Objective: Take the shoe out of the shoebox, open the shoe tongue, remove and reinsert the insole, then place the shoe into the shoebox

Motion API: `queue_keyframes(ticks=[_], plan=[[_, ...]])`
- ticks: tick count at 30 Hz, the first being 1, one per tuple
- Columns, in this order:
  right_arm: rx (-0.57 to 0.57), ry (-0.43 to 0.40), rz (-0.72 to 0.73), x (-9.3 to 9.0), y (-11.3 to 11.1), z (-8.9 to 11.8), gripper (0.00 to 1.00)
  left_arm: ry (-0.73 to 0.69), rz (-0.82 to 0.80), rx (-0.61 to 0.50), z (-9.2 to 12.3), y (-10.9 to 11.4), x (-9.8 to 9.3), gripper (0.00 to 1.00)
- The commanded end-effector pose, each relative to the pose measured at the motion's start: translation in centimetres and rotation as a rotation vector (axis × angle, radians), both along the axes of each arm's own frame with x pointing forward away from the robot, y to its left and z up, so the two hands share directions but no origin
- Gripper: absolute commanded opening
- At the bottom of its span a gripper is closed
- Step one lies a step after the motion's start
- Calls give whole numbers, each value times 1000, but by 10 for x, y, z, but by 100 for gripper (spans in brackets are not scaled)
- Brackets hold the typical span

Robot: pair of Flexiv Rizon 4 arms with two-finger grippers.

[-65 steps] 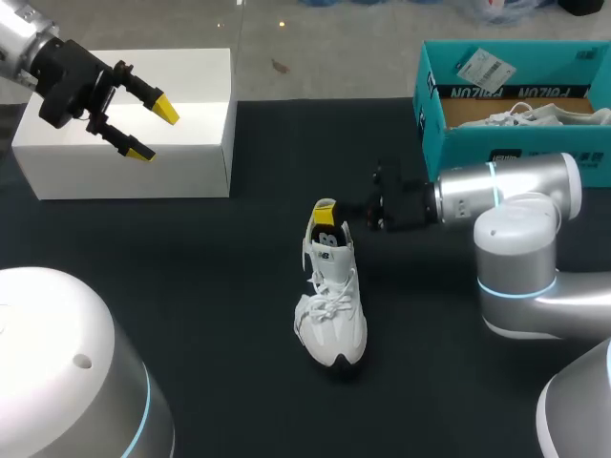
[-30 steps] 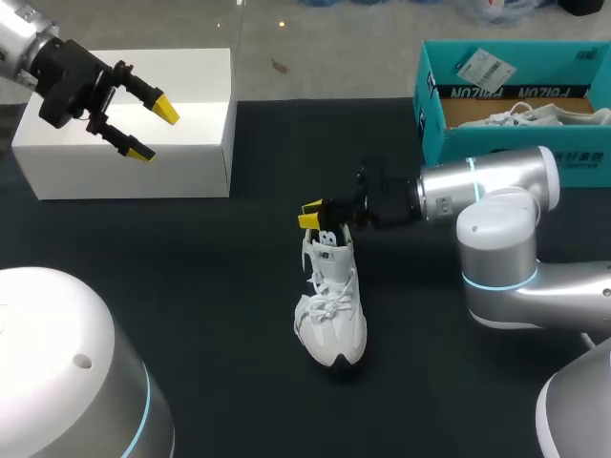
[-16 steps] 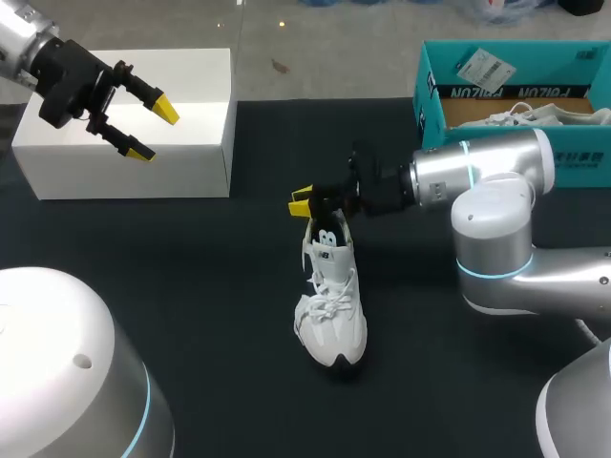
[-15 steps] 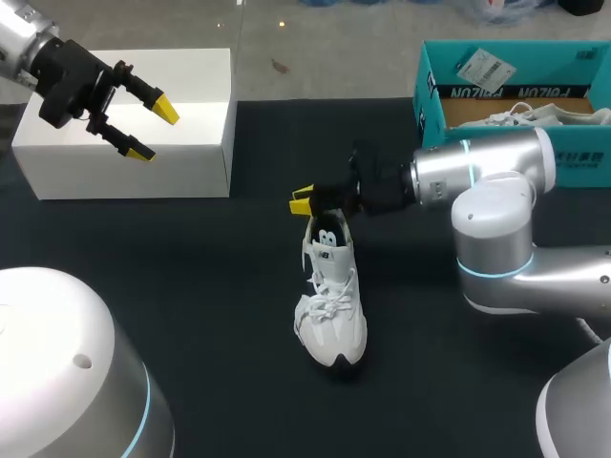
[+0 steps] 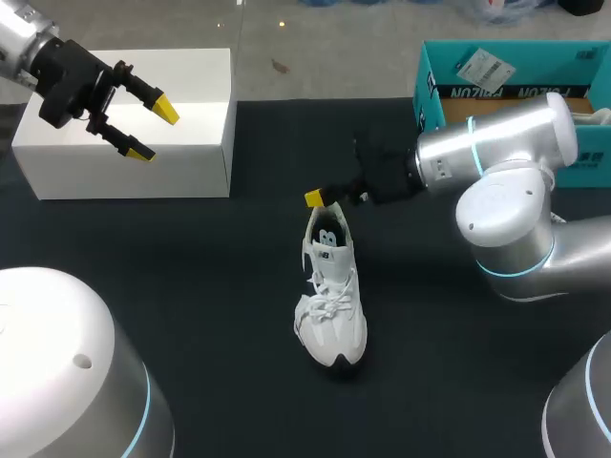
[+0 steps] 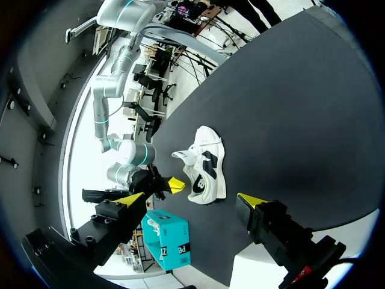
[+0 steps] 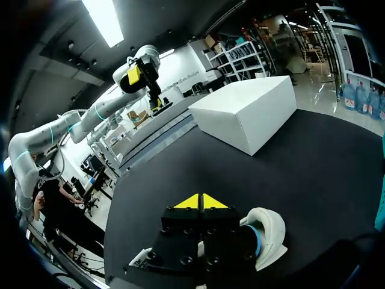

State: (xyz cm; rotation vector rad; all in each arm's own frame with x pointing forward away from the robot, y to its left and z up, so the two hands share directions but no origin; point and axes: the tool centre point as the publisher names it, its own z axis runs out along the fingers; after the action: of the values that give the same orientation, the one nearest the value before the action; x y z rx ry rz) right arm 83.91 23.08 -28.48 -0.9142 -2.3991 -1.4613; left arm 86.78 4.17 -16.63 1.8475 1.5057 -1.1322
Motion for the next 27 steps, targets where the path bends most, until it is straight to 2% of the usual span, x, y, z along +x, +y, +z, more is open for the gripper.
queue_keyframes(ticks=[1, 7, 8, 10, 13, 16, 17, 27], plan=[[-103, 20, -3, 0, 3, 4, 0, 1, -2, 3, 1, 0, 1, 100], [-103, 20, -3, 0, 3, 4, 0, 1, -2, 3, 1, 0, 1, 100], [-191, 61, -81, -2, 6, -2, 0, 1, -2, 3, 1, 0, 1, 100], [-285, 98, -225, -6, 5, -14, 0, 1, -2, 3, 1, 0, 1, 100], [-354, 154, -435, -7, -8, -28, 0, 1, -2, 3, 1, 0, 1, 100], [-443, 132, -583, -9, -20, -28, 0, 1, -2, 3, 1, 0, 1, 100], [-495, 67, -545, -9, -19, -25, 0, 1, -2, 3, 1, 0, 1, 100], [-495, 67, -545, -9, -19, -25, 0, 1, -2, 3, 1, 0, 1, 100]])
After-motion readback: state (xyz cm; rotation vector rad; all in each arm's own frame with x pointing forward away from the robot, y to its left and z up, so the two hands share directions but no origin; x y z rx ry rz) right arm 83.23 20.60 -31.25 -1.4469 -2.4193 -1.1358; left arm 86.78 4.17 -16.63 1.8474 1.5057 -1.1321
